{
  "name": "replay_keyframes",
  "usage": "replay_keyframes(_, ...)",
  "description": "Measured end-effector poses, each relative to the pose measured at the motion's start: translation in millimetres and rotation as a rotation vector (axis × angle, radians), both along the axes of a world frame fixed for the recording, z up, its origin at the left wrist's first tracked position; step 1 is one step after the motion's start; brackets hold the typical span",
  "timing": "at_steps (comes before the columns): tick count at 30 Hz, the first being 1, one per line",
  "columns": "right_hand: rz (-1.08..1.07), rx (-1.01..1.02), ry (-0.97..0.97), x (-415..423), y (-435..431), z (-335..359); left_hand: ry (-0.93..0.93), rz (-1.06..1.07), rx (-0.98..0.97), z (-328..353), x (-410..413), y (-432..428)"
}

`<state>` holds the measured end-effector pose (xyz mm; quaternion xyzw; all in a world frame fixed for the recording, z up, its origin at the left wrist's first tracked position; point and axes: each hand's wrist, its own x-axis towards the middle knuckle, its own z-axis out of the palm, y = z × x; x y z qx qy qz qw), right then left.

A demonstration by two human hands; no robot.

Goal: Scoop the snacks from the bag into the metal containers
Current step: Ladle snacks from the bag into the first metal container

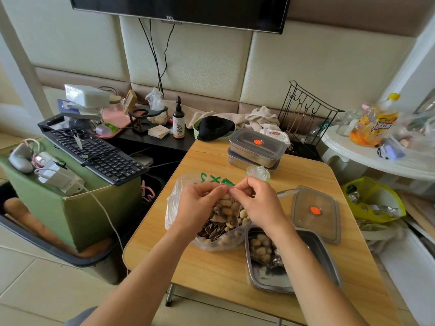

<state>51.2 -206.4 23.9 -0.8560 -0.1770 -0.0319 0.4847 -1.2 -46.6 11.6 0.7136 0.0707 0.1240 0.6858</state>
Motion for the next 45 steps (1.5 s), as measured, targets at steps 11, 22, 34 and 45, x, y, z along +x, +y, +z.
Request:
replay_keyframes(11, 0.027, 0.144, 0.093, -4, -22, 3, 0.032, 0.012, -0.051, -4, -1, -14)
replay_keyframes(22, 0.02, 0.054, -0.026, -24, -84, 7, -0.089, -0.412, -0.095, -12, -14, -55)
replay_keyframes(34, 0.184, -0.492, 0.231, -48, -162, 6, -0.023, -0.363, 0.297, -28, -14, -114)
replay_keyframes(45, 0.049, -1.082, 0.225, -53, -164, 2, -0.281, -0.196, 1.067, -56, -3, -119)
